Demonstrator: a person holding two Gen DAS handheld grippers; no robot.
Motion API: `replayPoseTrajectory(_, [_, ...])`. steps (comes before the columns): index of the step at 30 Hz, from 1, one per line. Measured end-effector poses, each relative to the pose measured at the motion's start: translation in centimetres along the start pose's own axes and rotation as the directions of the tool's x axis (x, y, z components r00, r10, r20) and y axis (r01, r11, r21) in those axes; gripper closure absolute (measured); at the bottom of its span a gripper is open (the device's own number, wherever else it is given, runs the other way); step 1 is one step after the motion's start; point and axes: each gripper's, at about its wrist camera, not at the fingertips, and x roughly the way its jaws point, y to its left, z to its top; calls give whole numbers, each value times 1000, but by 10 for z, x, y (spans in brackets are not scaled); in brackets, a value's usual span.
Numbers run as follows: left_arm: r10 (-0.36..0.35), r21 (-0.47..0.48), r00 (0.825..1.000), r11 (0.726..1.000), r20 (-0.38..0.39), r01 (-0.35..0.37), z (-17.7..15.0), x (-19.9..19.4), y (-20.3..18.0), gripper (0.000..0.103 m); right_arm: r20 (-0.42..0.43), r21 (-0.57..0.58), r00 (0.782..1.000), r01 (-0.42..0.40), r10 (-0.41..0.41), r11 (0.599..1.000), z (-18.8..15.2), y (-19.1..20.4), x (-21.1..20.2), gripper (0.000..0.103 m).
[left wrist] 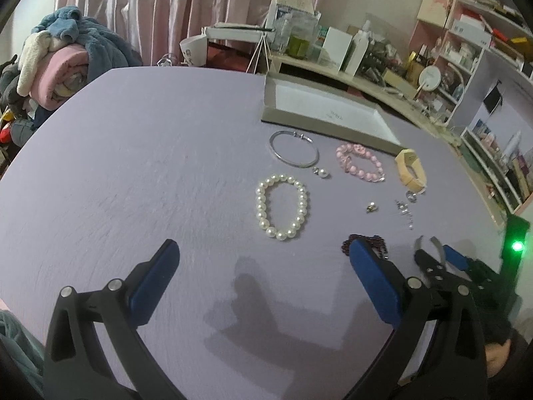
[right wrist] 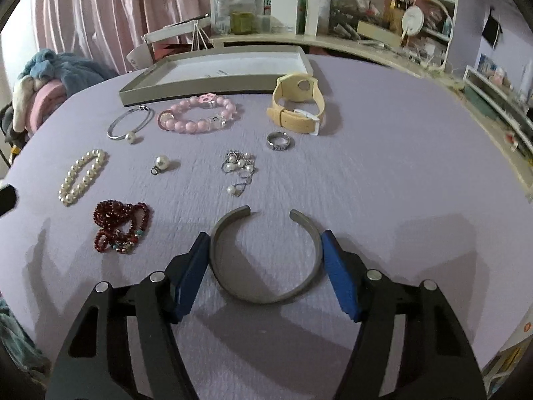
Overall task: Organize jewelry
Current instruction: 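Grasp the grey cuff bangle with the right tool while the left tool grasps the pearl bracelet, then carry the cuff and pearl bracelet into the white tray and open both tools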
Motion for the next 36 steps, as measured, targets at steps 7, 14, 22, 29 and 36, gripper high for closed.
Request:
replayPoseTrajectory(7, [23, 37, 998, 999, -51, -21, 20, 33, -7, 12, 1, 73, 1000, -12, 12, 997, 4, -14, -10, 35])
replayPoseTrajectory(14, [36, 1, 994, 999, -99, -36, 43, 65, 3, 47, -5, 106, 1000, -2, 3, 994, 17, -22, -11, 35])
replayPoseTrajectory(22, [92, 108, 990, 991, -107, -80, 40, 86, -13, 87, -29, 128, 1000, -2, 5, 992, 22, -27, -3, 34])
replayPoseTrajectory(29, [22, 70, 991, 997, -130, -13, 41, 83, -7, 94, -14, 137, 1000, -18, 20, 990, 33, -26, -7, 34])
replayPoseTrajectory(36, [-80, 61, 995, 995, -56, 83, 68, 43, -10, 94, 51, 112, 997, -70, 65, 991, 61, -21, -23, 34])
